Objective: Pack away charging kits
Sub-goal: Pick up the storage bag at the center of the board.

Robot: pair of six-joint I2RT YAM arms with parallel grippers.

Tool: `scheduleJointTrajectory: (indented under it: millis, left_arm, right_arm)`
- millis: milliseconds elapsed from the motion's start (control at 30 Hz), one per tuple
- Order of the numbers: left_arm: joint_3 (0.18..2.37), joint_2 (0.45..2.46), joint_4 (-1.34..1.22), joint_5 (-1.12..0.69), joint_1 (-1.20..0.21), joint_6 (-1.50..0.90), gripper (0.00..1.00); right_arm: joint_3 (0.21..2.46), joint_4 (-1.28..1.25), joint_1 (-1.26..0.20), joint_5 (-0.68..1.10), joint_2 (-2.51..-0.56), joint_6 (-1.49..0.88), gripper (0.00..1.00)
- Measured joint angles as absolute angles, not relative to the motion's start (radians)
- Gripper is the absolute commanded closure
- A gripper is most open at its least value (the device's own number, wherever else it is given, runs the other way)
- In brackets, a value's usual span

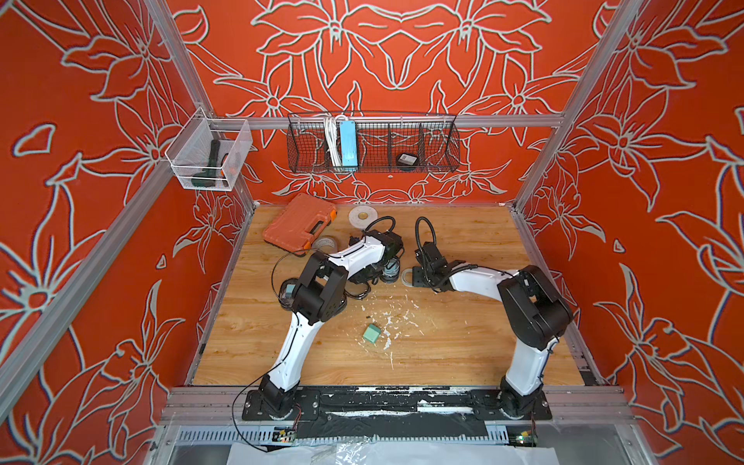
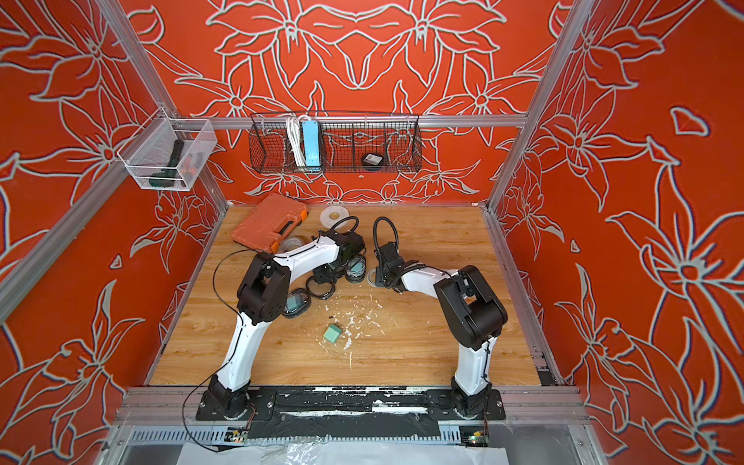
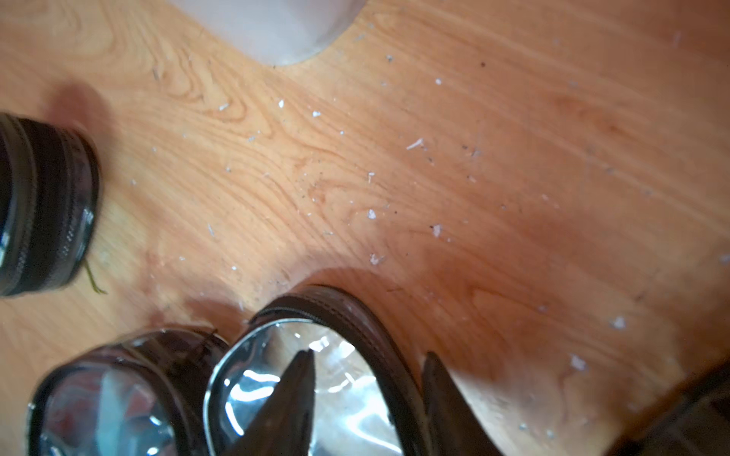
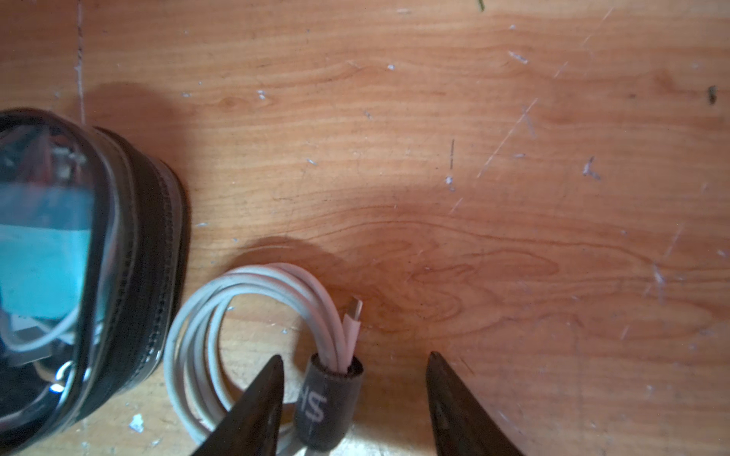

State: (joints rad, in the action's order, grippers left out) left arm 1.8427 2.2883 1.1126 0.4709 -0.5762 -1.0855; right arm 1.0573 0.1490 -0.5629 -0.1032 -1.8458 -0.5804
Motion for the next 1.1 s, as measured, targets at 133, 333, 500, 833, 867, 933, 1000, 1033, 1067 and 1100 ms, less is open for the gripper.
scheduleJointTrajectory:
  millis: [133,333,500,833,867,933,1000,1033,1067,1100]
  left_arm:
    - [1.804,2.266,1.114,0.473,-0.584,-1.087,0.67]
    - [1.715,2.203,1.114,0.474,-0.61,-1.093,0.47]
    - [1.682,2.17,1.122,0.477,-0.635,-1.106,0.46]
    - [1.609,2.093,1.122,0.48,-0.672,-1.123,0.45]
    - [1.6,2.087,1.122,0.481,-0.675,-1.124,0.43]
    - [1.584,2.077,1.123,0.485,-0.677,-1.122,0.35]
    - [1.571,2.067,1.121,0.489,-0.68,-1.121,0.29]
    - [1.566,2.061,1.118,0.493,-0.683,-1.119,0.28]
    - [1.561,2.055,1.113,0.496,-0.686,-1.117,0.28]
    - [1.555,2.047,1.106,0.497,-0.69,-1.112,0.28]
  right_arm:
    - [1.057,0.147,-0.563,-0.102,-1.846,-0.581,0.42]
    - [1.052,0.128,-0.563,-0.093,-1.846,-0.582,0.42]
    - [1.049,0.121,-0.563,-0.085,-1.846,-0.582,0.42]
    - [1.041,0.104,-0.563,-0.085,-1.845,-0.582,0.42]
    - [1.041,0.103,-0.563,-0.085,-1.845,-0.582,0.42]
    - [1.04,0.101,-0.562,-0.085,-1.845,-0.582,0.41]
    - [1.04,0.097,-0.562,-0.084,-1.845,-0.582,0.4]
    - [1.04,0.096,-0.562,-0.08,-1.845,-0.582,0.39]
    - [1.039,0.093,-0.562,-0.075,-1.844,-0.581,0.38]
    - [1.037,0.089,-0.561,-0.068,-1.842,-0.58,0.37]
